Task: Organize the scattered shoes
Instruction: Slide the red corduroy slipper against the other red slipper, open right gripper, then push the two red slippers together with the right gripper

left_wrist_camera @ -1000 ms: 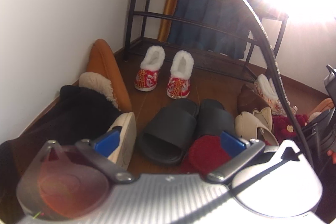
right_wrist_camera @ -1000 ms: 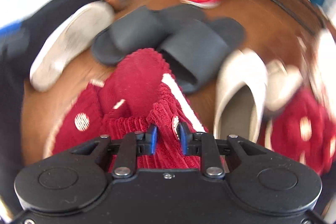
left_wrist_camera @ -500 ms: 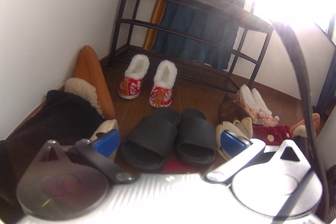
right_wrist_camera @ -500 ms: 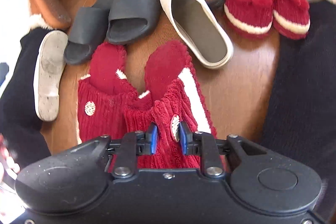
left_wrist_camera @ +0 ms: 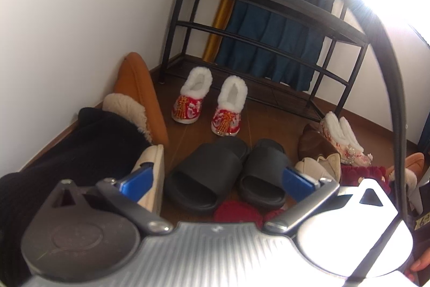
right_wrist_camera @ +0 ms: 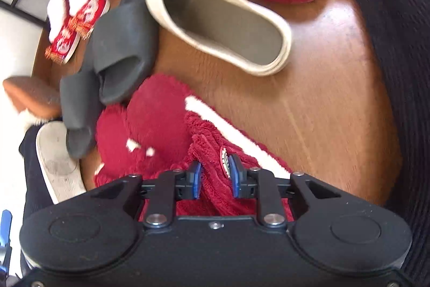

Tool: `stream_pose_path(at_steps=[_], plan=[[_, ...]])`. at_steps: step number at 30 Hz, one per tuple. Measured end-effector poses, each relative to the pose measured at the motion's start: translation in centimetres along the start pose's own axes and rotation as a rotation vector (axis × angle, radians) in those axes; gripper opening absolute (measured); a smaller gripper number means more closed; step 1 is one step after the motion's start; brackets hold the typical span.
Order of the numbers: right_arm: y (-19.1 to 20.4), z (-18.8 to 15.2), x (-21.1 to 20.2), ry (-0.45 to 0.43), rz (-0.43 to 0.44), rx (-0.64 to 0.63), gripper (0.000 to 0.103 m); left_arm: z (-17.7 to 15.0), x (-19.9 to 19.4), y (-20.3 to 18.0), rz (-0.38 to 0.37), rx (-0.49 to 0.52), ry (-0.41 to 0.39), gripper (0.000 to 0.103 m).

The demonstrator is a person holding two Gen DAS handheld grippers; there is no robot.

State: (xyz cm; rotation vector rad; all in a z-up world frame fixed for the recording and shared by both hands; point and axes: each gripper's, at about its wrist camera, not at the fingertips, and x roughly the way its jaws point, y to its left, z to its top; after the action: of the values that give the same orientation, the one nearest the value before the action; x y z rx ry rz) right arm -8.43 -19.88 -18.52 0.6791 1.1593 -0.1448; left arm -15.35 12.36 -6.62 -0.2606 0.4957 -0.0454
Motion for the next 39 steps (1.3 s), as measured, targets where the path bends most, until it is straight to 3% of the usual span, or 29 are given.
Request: stream_pose_path(at_steps=[5,9,14,17,18,19,20,25,33,39], plan=[[-1.6,-1.2,-0.6,-0.029,-0.010,0.072,0.022,-0.1,0.1,-0.7,0.001,0.025,-0.007,0.102],[0.3,-1.5,0.5,-0.032,0.015,0.041,0.022,-0.3,0.4,-1.3,0.000,0.052,0.003,0.103],[2.9,-1.8,0.8,-0.044,0.039,-0.019,0.024,-0.2,0.6,-2.8,0.031,0.157,-0.031,0.102],[4.3,-1.9,0.2,-0.055,0.044,-0.088,0.049,0.3,1.4,-3.5,0.040,0.186,-0.009,0.102],[4.8,-1.9,0.0,-0.058,0.046,-0.112,0.073,0.4,1.7,-3.7,0.041,0.191,0.000,0.102],[5.3,-2.0,-0.2,-0.062,0.047,-0.135,0.091,0.5,2.1,-3.9,0.040,0.198,0.010,0.103],[5.8,-2.0,-0.4,-0.065,0.049,-0.158,0.094,0.7,2.6,-4.1,0.043,0.207,0.022,0.102],[8.3,-2.1,-1.5,-0.082,0.057,-0.274,0.099,1.4,4.3,-4.9,0.030,0.209,0.090,0.102],[12.2,-2.4,-3.1,-0.110,0.070,-0.460,0.102,1.6,4.4,-5.8,0.048,0.234,0.094,0.102],[5.6,1.8,-3.7,-0.080,0.112,-0.505,0.103,2.0,5.0,-4.9,0.056,0.203,0.133,0.103]])
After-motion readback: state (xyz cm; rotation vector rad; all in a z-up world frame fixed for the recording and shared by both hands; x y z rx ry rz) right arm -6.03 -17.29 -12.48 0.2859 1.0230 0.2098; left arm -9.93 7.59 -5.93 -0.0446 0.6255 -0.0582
